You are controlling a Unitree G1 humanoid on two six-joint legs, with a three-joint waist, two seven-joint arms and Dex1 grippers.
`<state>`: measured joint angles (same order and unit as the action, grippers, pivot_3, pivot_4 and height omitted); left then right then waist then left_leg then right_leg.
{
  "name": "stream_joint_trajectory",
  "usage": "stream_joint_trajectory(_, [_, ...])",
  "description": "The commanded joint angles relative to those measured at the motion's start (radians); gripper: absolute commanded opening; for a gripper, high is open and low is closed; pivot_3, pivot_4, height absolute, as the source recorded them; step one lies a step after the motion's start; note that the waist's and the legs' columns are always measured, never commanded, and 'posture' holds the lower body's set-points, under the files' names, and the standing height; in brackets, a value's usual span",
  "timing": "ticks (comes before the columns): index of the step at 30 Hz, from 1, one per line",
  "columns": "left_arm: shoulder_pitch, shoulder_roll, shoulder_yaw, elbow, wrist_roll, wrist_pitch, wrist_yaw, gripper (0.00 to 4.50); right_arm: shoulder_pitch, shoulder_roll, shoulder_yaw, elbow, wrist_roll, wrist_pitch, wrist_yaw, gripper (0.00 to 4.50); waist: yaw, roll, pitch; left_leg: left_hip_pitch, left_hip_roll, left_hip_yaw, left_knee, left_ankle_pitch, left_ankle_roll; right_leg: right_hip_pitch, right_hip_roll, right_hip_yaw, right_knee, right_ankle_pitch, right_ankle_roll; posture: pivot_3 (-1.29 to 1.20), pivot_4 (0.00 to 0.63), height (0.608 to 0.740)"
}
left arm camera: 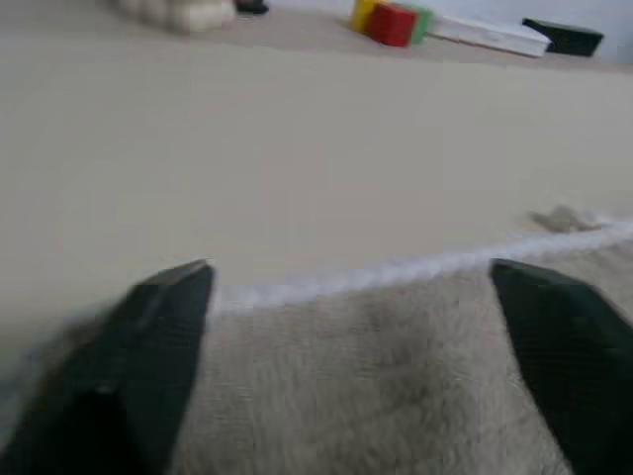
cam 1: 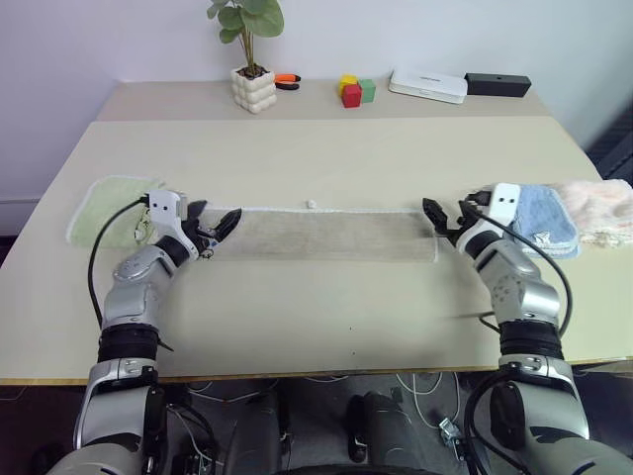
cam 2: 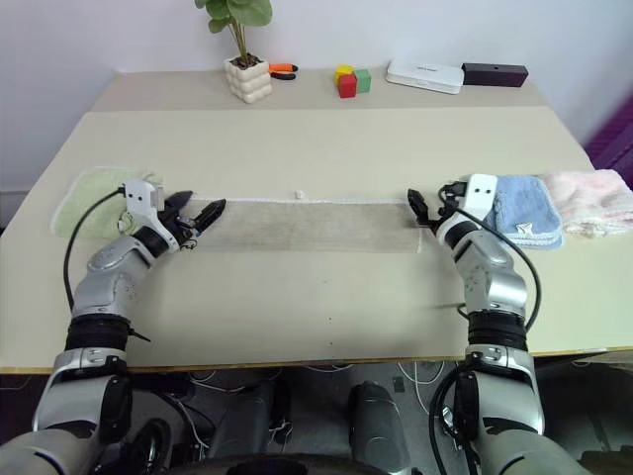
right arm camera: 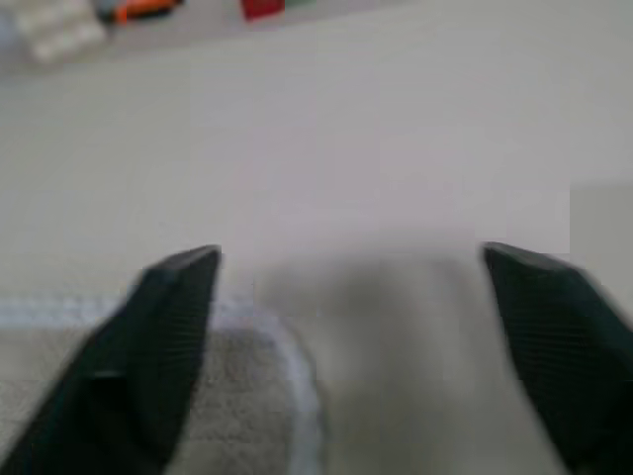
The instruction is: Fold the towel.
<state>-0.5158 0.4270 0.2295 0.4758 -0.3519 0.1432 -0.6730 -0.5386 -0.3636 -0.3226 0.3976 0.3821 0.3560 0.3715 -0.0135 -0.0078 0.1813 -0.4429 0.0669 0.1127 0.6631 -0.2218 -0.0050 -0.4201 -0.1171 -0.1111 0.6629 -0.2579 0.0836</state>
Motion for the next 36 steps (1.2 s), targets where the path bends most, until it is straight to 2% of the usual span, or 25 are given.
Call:
stream_joint_trajectory(1, [-0.005,0.104,-0.016,-0.099,-0.049,-0.016,-0.231,4.50,0.126,-0.004,-0.187,-0.336,0.341,0.391,-0.093,4.46,0.003,0.000,0.000,0.000,0.000,0.000,0.000,0.000,0.000,0.000,0.000,0.000,0.000,0.000,0.000,0.00,0.150,0.740])
stream_joint_trajectory(5, [-0.010,0.182,-0.036,-0.120,-0.096,0.027,-0.413,4.50,0.240,0.005,-0.305,-0.535,0.592,0.666,-0.248,4.46,0.002,0.001,0.000,-0.002,0.000,-0.001,-0.002,0.000,0.000,-0.002,0.000,0.000,-0.001,0.000,-0.001,0.00,0.150,0.740])
stream_joint_trajectory(9, [-0.030,0.244,-0.052,-0.153,-0.142,0.100,-0.551,4.50,0.362,0.065,-0.411,-0.640,0.853,0.766,-0.438,4.46,0.003,0.001,0.000,-0.001,0.000,-0.004,-0.002,0.000,0.000,-0.001,0.000,-0.001,-0.001,0.000,-0.001,0.00,0.150,0.740])
stream_joint_trajectory(12, [-0.036,0.267,-0.064,-0.168,-0.169,0.151,-0.632,4.50,0.408,0.095,-0.402,-0.658,1.003,0.774,-0.546,4.46,0.001,0.001,0.000,-0.001,0.000,-0.005,-0.002,-0.001,0.000,-0.001,0.000,-0.001,-0.003,0.000,-0.001,0.00,0.150,0.740])
stream_joint_trajectory(16, [-0.035,0.274,-0.094,-0.187,-0.140,0.132,-0.681,4.50,0.433,0.108,-0.343,-0.664,1.179,0.737,-0.674,4.46,0.000,0.001,0.000,-0.001,0.000,-0.005,-0.002,-0.001,0.001,-0.001,0.000,0.000,-0.004,0.000,-0.001,0.00,0.150,0.740])
stream_joint_trajectory(21, [-0.045,0.268,-0.100,-0.205,-0.143,0.138,-0.682,4.50,0.435,0.099,-0.265,-0.638,1.261,0.669,-0.749,4.46,0.001,0.001,0.000,-0.002,0.000,-0.005,-0.002,-0.001,0.001,-0.001,0.000,0.000,-0.005,0.000,-0.001,0.00,0.150,0.740])
stream_joint_trajectory(27, [-0.012,0.277,-0.082,-0.255,-0.150,0.153,-0.653,4.50,0.405,0.078,-0.205,-0.553,1.189,0.579,-0.762,4.46,0.001,0.001,0.000,-0.002,0.000,-0.005,-0.002,-0.001,0.001,0.000,0.000,0.000,-0.006,0.000,-0.001,0.00,0.150,0.740])
stream_joint_trajectory(36, [0.052,0.284,-0.048,-0.347,-0.169,0.180,-0.592,4.50,0.315,0.062,-0.145,-0.353,1.095,0.530,-0.634,4.46,0.000,-0.001,-0.001,0.000,0.001,-0.006,-0.002,-0.001,0.001,0.002,0.001,0.000,-0.008,0.000,-0.001,0.00,0.150,0.740])
